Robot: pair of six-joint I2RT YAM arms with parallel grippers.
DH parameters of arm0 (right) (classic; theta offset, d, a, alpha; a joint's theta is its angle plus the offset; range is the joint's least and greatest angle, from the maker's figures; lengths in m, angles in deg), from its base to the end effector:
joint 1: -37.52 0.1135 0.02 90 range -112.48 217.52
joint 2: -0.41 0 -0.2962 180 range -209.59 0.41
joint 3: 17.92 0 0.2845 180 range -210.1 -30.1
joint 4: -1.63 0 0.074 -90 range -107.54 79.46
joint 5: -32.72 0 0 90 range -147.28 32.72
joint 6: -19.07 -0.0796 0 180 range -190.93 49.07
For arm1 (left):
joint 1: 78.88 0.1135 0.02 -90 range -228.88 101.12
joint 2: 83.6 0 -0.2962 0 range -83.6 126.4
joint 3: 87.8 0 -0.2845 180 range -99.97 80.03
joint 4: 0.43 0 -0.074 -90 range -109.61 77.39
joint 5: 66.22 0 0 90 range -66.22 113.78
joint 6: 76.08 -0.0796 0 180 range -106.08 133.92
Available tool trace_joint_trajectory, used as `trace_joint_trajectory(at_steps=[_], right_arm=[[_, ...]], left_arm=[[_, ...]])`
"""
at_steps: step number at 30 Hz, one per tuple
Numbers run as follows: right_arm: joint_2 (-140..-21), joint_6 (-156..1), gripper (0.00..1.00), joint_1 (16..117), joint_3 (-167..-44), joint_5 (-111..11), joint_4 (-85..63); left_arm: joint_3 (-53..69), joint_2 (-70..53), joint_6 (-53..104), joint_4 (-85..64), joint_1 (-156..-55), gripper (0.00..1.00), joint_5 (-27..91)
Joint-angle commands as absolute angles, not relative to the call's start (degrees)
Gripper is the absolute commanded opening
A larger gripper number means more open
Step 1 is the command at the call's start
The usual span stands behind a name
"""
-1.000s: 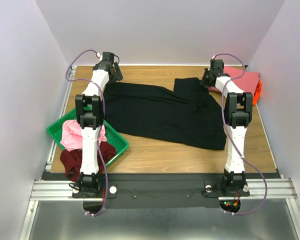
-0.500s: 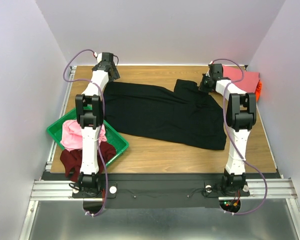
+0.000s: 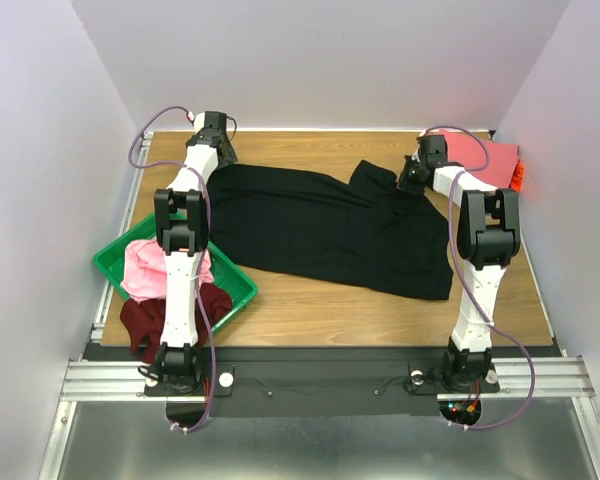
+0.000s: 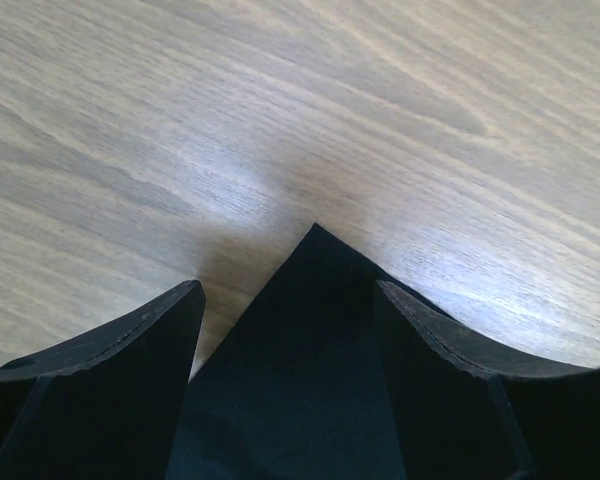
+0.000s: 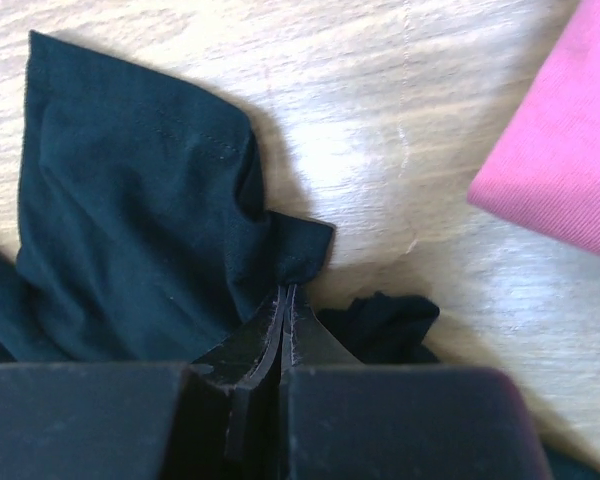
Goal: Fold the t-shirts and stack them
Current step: Fold the tshirt
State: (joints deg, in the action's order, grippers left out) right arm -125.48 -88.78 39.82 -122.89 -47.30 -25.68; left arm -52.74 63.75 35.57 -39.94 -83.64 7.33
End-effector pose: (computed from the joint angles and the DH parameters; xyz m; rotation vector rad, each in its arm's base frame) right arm 0.5599 0.0363 0.1382 0.2483 2.4166 0.3708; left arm 0.6651 -0.0328 0.1609 -0.4767 2.2171 0.0879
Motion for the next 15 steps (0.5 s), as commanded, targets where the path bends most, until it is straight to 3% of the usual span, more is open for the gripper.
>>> trace_joint_trajectory(at_steps=[1,10,15], right_arm=[[-121.5,-89.4,0.0,40.4,-121.6,-46.4,-22.8],[-119.1,-90.0,0.0,40.4,-118.3,-44.8,-20.0],[-118.4,-90.2,0.0,40.4,-116.5,-44.4,-18.9]], left_arm=[[-56.2,64.3,36.2,-40.6,-83.3,0.79,7.4],[-57.8,66.0,37.6,-42.8,-82.4,0.79,8.0],[-59.8,67.5,36.9,-44.2,-82.4,0.63,9.3]])
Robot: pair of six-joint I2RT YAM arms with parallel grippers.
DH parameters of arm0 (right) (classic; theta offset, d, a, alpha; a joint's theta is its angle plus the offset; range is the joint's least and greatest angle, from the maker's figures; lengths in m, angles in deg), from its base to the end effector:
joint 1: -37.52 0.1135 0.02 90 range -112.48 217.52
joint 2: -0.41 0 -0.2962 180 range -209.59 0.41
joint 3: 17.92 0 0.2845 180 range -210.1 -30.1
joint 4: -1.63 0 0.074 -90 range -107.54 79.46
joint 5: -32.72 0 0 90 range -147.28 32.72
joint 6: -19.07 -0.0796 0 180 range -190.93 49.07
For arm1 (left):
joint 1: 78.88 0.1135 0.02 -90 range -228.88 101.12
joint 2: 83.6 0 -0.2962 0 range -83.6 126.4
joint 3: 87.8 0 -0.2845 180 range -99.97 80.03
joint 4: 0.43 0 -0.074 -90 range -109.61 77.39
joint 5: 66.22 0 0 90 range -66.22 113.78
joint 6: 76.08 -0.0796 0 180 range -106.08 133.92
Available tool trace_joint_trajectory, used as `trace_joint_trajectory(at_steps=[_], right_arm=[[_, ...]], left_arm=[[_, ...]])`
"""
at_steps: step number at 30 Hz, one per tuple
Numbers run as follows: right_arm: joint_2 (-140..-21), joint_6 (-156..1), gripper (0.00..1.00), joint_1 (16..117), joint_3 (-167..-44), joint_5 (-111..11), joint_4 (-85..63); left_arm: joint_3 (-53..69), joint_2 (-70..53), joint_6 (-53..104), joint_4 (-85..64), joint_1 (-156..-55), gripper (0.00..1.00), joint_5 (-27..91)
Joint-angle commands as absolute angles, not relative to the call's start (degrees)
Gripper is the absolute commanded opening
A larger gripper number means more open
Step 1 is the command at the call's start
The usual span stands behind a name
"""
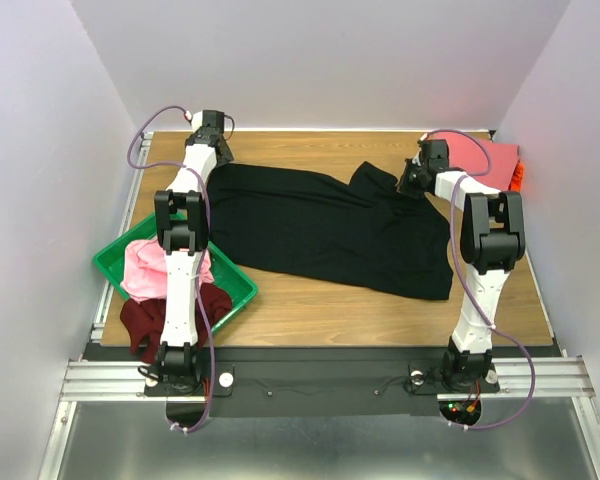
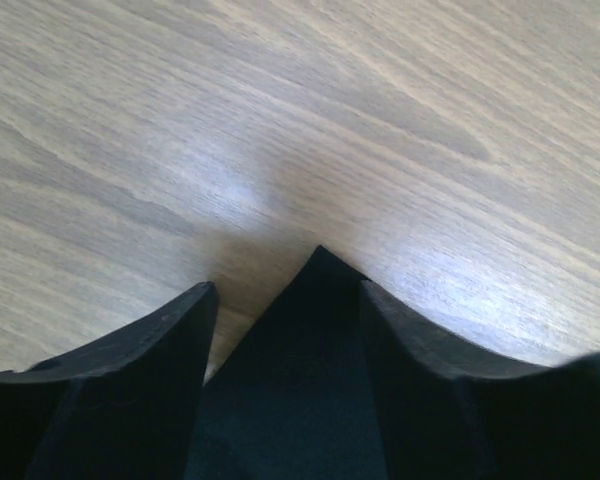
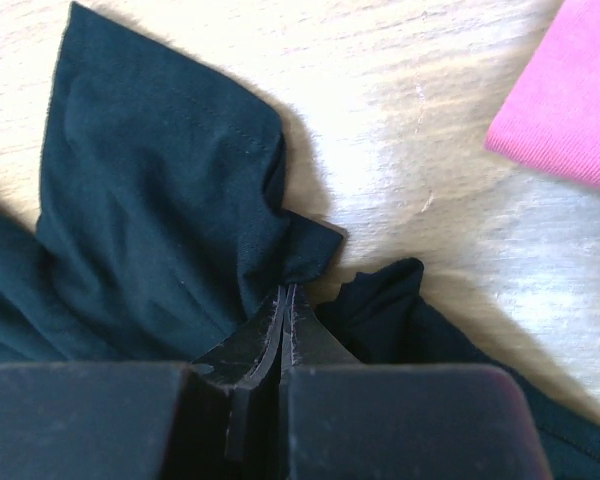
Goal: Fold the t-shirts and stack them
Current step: Fold the tshirt
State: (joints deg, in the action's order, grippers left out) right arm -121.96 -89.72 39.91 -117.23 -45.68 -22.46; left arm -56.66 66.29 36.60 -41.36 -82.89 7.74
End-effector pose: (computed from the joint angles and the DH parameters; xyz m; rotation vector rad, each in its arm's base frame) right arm 0.5426 0.0387 0.1408 0.2487 2.3997 0.4145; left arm 0.6725 -0.0251 0.1564 -0.5078 2.2123 0.0775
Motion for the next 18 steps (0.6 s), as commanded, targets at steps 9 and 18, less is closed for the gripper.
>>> trace_joint_trajectory(at_steps=[9,18], right_arm=[[-117.2,-90.6,0.0,40.4,-114.8,-43.2,-17.6],[-116.5,-91.6,0.0,40.3,-114.1,-42.0,-16.8]], left_arm=[[-58.4,68.2,36.5,-45.0,-83.1,0.42,11.6],[-55.3,67.4,36.1,-45.1,-83.1,0.11,13.8]])
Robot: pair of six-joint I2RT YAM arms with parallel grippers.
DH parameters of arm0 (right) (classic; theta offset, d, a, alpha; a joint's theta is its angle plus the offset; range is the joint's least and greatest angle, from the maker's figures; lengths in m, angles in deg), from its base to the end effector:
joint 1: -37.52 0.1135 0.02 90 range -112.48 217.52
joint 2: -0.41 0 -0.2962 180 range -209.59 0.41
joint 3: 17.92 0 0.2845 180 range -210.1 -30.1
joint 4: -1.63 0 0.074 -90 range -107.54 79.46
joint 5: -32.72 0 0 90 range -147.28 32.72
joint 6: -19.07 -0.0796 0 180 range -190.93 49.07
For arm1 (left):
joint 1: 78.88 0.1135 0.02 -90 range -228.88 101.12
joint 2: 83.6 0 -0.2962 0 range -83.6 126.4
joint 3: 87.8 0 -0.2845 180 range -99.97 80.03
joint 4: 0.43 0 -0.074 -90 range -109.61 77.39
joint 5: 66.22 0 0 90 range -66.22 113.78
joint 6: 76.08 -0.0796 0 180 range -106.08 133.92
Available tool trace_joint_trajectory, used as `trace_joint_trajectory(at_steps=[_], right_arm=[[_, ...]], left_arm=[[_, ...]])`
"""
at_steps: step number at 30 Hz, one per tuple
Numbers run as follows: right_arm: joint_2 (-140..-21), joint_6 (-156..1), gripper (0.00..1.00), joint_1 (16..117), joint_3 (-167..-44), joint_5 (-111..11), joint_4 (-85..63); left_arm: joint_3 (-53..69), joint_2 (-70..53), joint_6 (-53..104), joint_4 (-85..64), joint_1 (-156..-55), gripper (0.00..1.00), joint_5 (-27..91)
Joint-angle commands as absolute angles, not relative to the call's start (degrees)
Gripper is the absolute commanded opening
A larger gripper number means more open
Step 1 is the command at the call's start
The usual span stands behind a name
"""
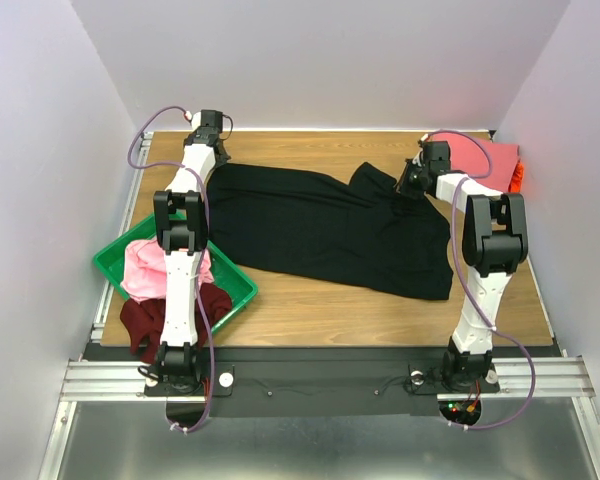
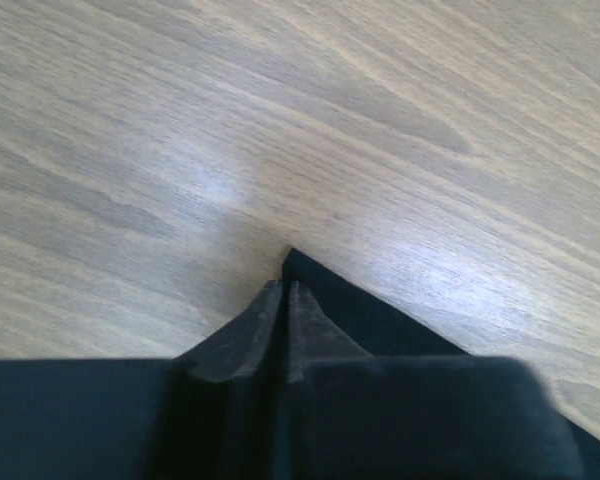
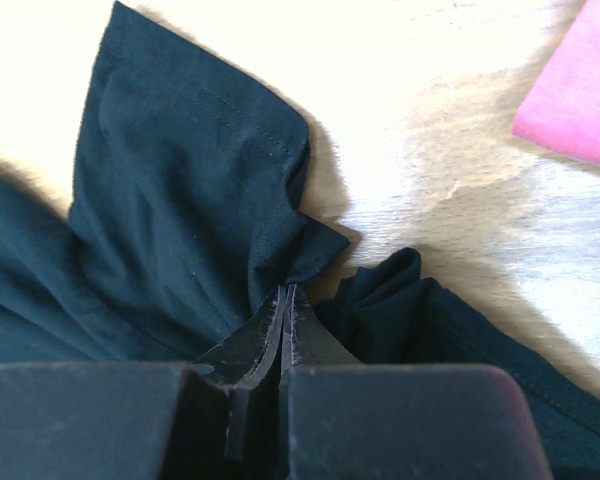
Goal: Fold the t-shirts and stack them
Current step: Fold the tshirt
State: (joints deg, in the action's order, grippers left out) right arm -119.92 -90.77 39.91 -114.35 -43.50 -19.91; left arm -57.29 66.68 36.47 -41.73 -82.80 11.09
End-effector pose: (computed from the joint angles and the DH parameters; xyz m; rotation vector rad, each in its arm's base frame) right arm 0.5346 0.0413 0.1461 0.2448 2.3723 0.4706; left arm 0.6739 -0.0286 0.1548 -0.4804 2.2325 0.0149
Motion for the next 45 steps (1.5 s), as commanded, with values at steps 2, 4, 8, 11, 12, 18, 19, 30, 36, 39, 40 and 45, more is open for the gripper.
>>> trace_joint_trajectory(at_steps=[2,4,8,11,12,18,19,30,36,39,40,45], right_arm=[[-116.4,-91.8,0.0,40.3,-114.2,-41.9,-16.7],[-116.5,-91.8,0.01,40.4,-114.6,-41.7,-16.8],[-116.0,-92.5,0.0,40.4,-115.6,-41.9,-16.7],[-115.1,-93.2,0.0,40.4,-116.3,-43.1,-16.7],[-114.1,-93.3,0.0,40.4,-116.5,-44.3,-16.7],[-110.0,-92.4,0.0,40.4,-117.5,-49.4,-16.8],[-109.4,-92.2,0.01,40.4,-117.5,-50.0,-16.8],[-101.7,-91.2,0.0,40.2,-113.2,-51.9,-18.0],[-97.0,-91.2,0.0,40.3,-111.0,-53.2,-20.3],[-95.0,-91.2,0.0,40.3,-110.9,-53.8,-22.1],[-93.8,-90.9,0.0,40.3,-110.7,-53.9,-23.0],[-91.6,-90.2,0.0,40.4,-109.9,-53.8,-26.1]], left_arm=[[-55.0,67.1,35.8,-44.7,-83.1,0.03,14.7],[-54.7,66.7,35.7,-43.7,-83.1,0.0,16.0],[-53.7,64.9,35.7,-41.3,-83.0,0.0,18.8],[-52.2,62.6,35.7,-39.0,-83.0,0.0,19.7],[-52.1,62.1,35.5,-38.1,-83.0,0.0,19.7],[-51.7,59.8,34.8,-35.3,-82.9,0.0,21.3],[-51.6,59.6,34.8,-34.9,-82.9,0.0,21.7],[-47.4,52.8,32.8,-29.1,-82.9,0.0,21.2],[-45.7,49.8,31.1,-28.4,-82.8,0.0,21.4],[-43.2,47.8,30.5,-28.2,-82.9,0.0,21.1],[-41.1,46.4,30.2,-27.5,-82.9,0.0,20.9],[-34.9,43.0,29.2,-25.2,-82.9,0.0,20.2]])
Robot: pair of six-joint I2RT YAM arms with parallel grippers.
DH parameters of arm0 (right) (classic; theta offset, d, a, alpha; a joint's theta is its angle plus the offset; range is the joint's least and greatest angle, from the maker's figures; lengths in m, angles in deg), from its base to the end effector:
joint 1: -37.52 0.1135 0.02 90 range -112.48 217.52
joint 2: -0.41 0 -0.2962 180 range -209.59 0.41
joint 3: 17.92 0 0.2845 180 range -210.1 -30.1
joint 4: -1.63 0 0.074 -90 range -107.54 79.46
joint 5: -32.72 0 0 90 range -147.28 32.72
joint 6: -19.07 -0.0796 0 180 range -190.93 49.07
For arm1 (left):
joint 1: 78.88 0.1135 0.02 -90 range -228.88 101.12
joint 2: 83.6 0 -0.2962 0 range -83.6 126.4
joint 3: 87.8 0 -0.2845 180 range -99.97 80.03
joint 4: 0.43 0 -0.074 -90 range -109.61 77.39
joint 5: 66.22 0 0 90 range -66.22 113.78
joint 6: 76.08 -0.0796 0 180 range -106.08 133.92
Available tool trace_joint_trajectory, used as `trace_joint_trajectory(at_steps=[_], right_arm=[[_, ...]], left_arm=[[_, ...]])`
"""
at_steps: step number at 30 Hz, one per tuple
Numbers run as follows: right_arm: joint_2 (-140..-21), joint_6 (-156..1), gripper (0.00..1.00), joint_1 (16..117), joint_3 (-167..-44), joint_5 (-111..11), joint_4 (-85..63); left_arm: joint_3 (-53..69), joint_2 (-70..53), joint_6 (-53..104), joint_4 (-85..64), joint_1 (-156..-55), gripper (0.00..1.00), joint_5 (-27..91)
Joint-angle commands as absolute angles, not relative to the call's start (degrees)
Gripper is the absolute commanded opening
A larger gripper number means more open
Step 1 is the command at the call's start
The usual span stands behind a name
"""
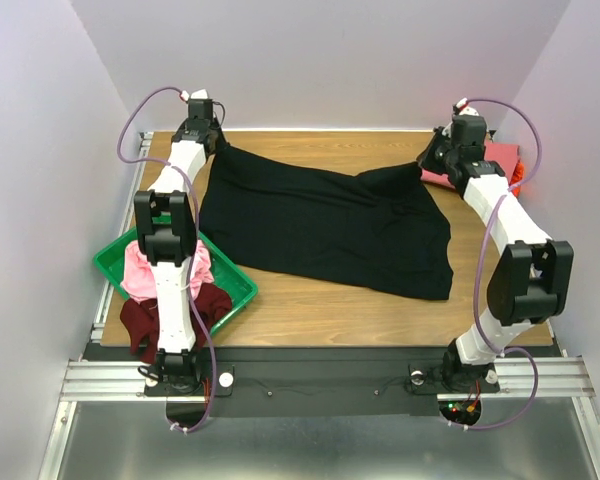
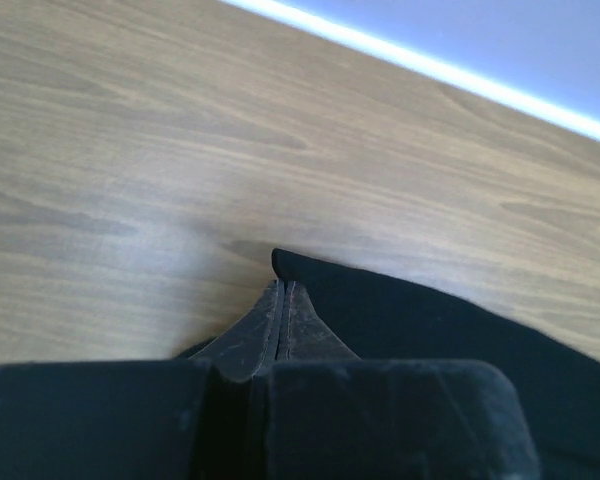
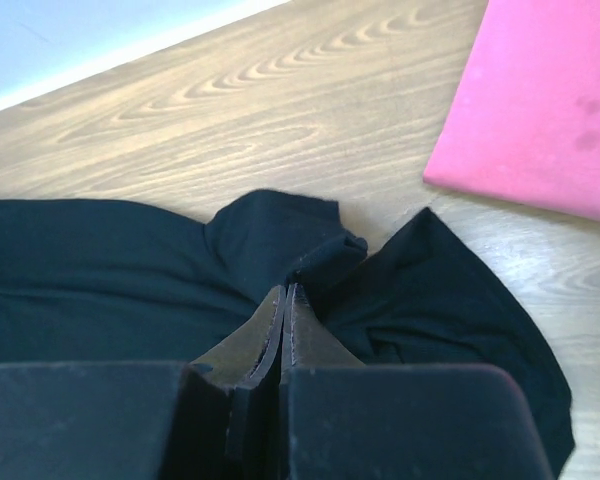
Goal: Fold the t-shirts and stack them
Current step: Fold the tshirt
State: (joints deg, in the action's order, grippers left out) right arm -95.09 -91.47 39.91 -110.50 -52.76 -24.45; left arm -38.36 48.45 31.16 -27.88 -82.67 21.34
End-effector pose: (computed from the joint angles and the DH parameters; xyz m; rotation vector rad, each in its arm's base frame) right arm 0.4660 0.0257 0.3195 0.2818 2.0725 0.3257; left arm 0.6360 -0.0387 0.2518 -0.2695 2.0628 -0.1803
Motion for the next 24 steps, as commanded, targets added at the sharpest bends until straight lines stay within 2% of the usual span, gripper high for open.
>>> trace_joint_trajectory(at_steps=[1,12,24], right_arm=[[-91.4,-90.1,0.0,40.3,-109.5,-53.8,-26.5],[-84.5,-91.3,0.0,40.3,-104.6,-55.0,-36.0],[-77.9,-93.3,0.0,40.3,-100.6,-64.0,-45.3]], left_arm=[[-34.2,42.6,29.0,-25.1,-82.9,0.0,20.3],[-24.1,35.7,26.1,-24.8,-82.9,0.0,17.4],[-16.2,31.0,24.1,-27.7,-82.8,0.0,10.8]])
